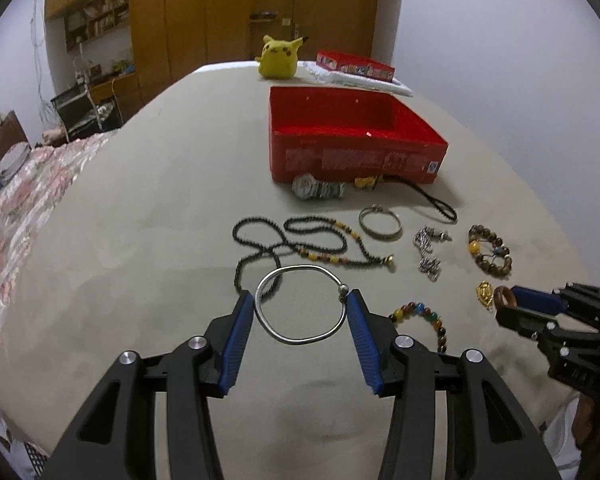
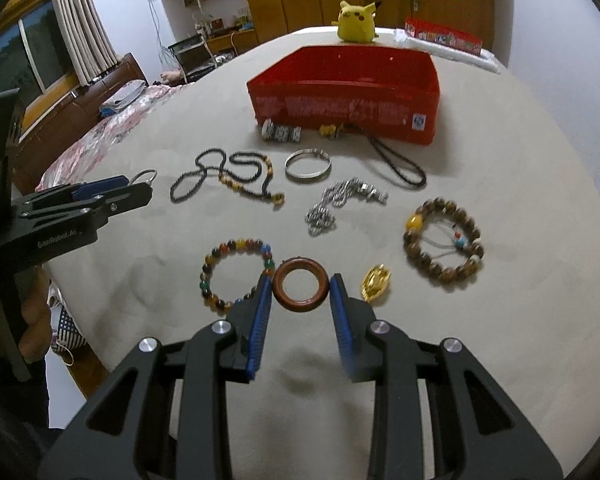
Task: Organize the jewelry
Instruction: 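Carry the bangle with the left gripper into the red box while the right gripper drops the ring there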
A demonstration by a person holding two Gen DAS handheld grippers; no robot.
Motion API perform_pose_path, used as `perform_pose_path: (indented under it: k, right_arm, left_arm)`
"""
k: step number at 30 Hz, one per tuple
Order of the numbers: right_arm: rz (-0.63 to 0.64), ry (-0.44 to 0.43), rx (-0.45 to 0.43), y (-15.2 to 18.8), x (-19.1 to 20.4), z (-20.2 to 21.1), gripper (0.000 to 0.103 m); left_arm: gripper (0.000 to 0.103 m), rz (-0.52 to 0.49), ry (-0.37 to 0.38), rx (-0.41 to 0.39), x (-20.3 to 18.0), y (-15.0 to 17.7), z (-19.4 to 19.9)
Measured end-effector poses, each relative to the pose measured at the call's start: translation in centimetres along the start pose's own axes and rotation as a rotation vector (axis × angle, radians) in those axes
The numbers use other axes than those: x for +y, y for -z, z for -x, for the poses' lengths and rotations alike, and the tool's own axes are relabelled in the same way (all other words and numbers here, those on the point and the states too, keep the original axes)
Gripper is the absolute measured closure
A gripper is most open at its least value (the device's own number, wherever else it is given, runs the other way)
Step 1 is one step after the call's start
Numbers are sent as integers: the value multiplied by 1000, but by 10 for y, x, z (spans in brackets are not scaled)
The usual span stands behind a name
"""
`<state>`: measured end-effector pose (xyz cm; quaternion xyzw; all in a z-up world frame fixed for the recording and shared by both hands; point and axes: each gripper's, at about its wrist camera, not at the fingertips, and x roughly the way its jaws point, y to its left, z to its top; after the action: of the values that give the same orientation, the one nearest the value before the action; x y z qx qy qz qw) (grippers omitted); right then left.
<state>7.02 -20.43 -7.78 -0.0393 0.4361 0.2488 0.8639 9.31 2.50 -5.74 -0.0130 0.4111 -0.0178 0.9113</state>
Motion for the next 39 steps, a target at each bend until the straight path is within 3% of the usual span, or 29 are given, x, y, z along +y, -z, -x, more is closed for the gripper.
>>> perform_pose_path:
  k: [8,15,26,34,39]
  right_arm:
    - [55,30,-68,-50,-13,16,74]
    - [84,25,-63,-115,-37,-4,74]
    - [47,31,80,-203,-84,-99,74]
    - [38,58,208,-221,-104,-170,74]
    - [75,77,226,-223,-99,-179,74]
  left_arm:
    - [55,-61,20,-39,-9,-31,0]
    - [55,-99,70,-58,-12,-82,-15]
    - [54,-126,75,-37,-19,-168,-87]
    - [54,-126,96,81,-34,-190,-166]
    - [54,-116,114,124,-36,-193,-190]
